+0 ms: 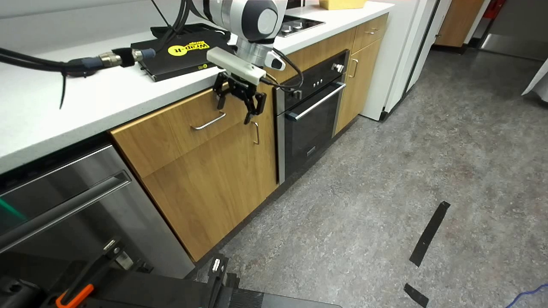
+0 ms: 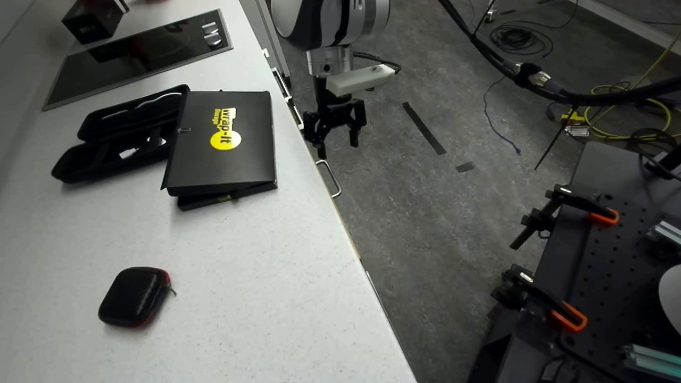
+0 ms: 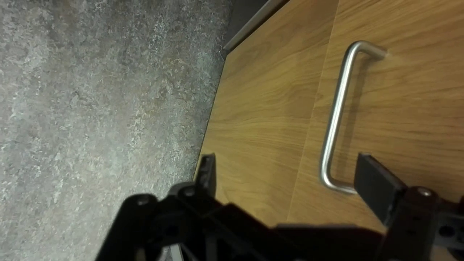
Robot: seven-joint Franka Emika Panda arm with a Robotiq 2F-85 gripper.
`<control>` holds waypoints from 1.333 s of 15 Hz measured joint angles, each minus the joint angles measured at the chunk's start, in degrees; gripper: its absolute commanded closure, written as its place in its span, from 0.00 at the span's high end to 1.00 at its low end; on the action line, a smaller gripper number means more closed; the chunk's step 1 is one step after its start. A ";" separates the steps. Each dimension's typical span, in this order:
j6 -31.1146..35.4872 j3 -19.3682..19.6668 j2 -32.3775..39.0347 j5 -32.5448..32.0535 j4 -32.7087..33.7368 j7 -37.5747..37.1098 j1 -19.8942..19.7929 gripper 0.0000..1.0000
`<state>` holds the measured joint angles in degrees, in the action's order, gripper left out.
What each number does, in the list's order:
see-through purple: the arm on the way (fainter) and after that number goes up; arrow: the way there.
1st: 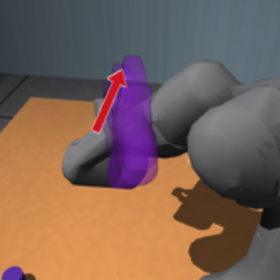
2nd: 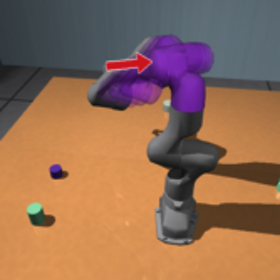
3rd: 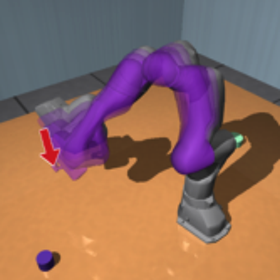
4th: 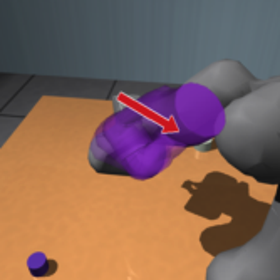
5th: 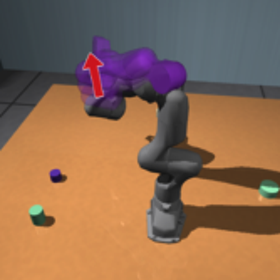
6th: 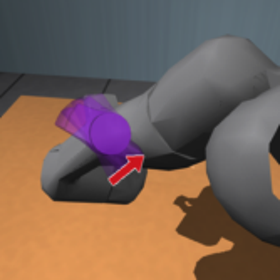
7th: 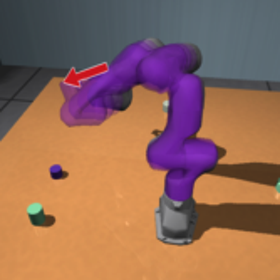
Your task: Close the first drawer under the laptop
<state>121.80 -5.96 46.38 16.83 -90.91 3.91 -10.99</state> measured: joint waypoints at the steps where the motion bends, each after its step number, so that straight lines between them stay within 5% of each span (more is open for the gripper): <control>1: 0.01 0.36 1.12 0.00 0.59 -0.14 0.00 1.00; 20: 0.06 -1.23 8.78 1.15 6.56 1.14 -0.47 1.00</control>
<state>121.87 -7.19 55.16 17.98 -84.35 5.05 -11.46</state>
